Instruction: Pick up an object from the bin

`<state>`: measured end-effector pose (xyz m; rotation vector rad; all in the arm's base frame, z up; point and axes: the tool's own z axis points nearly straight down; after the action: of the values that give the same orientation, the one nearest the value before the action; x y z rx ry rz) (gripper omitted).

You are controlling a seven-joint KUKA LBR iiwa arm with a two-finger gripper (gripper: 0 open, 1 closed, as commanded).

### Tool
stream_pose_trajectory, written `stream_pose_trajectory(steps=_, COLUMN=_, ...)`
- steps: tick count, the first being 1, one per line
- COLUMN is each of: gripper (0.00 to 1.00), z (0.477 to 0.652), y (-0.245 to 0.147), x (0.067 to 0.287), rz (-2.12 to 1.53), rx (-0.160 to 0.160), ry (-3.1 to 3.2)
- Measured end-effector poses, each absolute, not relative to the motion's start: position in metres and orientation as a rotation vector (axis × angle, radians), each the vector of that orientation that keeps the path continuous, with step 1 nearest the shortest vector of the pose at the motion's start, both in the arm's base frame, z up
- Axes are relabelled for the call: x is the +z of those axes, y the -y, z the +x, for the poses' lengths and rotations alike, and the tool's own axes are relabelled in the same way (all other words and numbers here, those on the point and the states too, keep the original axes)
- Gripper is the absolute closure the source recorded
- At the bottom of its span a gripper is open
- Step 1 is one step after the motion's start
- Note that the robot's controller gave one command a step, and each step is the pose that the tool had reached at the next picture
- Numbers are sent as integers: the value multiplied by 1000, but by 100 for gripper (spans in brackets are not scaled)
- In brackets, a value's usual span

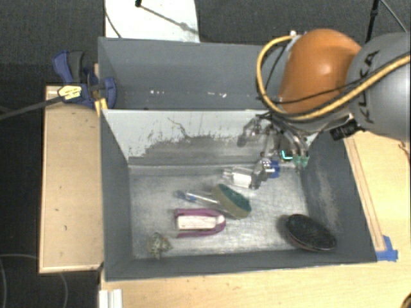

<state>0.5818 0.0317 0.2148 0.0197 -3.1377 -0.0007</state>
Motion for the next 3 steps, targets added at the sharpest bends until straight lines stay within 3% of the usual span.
stream_pose_trajectory(steps=1, gripper=0, z=562, y=-27, x=98, rz=66, rx=-3, ry=3136)
stream_pose_trajectory(steps=2, gripper=0, z=546, y=-47, x=73, rz=418, rx=0, ry=3122)
stream_pose_trajectory(steps=3, gripper=100, z=547, y=-47, x=75, rz=412, rx=-3, ry=3126)
